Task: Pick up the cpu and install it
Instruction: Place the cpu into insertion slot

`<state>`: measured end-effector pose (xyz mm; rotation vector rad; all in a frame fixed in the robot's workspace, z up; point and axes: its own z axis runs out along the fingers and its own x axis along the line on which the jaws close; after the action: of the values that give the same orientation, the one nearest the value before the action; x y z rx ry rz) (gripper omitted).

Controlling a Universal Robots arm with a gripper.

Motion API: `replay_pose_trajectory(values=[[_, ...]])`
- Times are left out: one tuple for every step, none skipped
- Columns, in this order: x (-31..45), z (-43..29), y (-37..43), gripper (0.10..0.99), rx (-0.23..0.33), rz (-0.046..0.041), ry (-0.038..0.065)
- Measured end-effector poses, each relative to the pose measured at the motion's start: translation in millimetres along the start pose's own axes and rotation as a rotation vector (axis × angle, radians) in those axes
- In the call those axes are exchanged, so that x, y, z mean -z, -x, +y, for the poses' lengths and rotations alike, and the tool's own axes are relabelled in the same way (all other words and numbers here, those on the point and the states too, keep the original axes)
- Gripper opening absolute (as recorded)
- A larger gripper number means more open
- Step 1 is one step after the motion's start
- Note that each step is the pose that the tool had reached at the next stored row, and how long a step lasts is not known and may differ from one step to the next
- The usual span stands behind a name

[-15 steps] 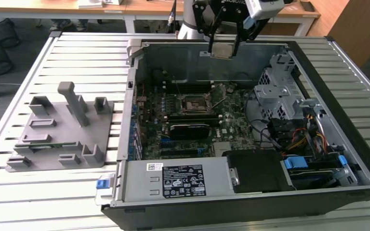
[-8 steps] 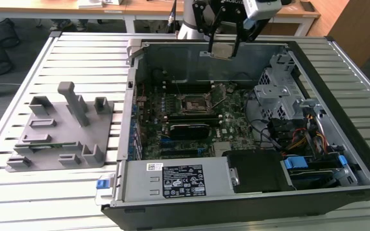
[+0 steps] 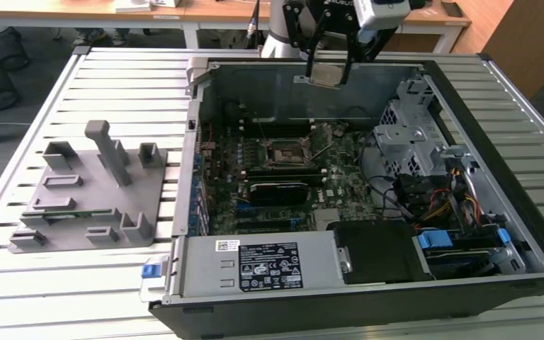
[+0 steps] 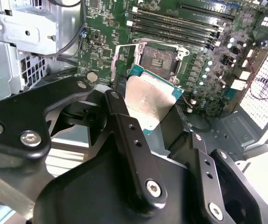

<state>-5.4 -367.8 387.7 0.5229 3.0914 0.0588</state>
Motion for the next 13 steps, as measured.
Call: replay_pose_trajectory(values=[[0.0,0.0,0.0,0.541,-0.005,-0.0002,0.0],[-0.1,0.0,0.0,0.541,-0.01,-0.0004,0.0],[-0.1,0.0,0.0,0.541,-0.015,-0.0006,0.0],[-0.1,0.0,-0.1,0.541,-0.021,-0.0008,0.0],[-0.2,-0.1,-0.2,0.541,-0.026,-0.001,0.0],[-0.2,-0.1,-0.3,0.541,-0.031,-0.0012,0.0],[-0.2,-0.1,-0.3,0.541,-0.036,-0.0014,0.0],[-0.3,-0.1,-0.3,0.541,-0.04,-0.0015,0.0],[-0.3,-0.1,-0.3,0.541,-0.045,-0.0017,0.0],[-0.3,-0.1,-0.4,0.541,-0.049,-0.0019,0.0],[-0.3,-0.1,-0.4,0.541,-0.054,-0.0021,0.0],[-0.4,-0.1,-0.4,0.541,-0.058,-0.0023,0.0],[-0.4,-0.1,-0.4,0.541,-0.062,-0.0024,0.0]])
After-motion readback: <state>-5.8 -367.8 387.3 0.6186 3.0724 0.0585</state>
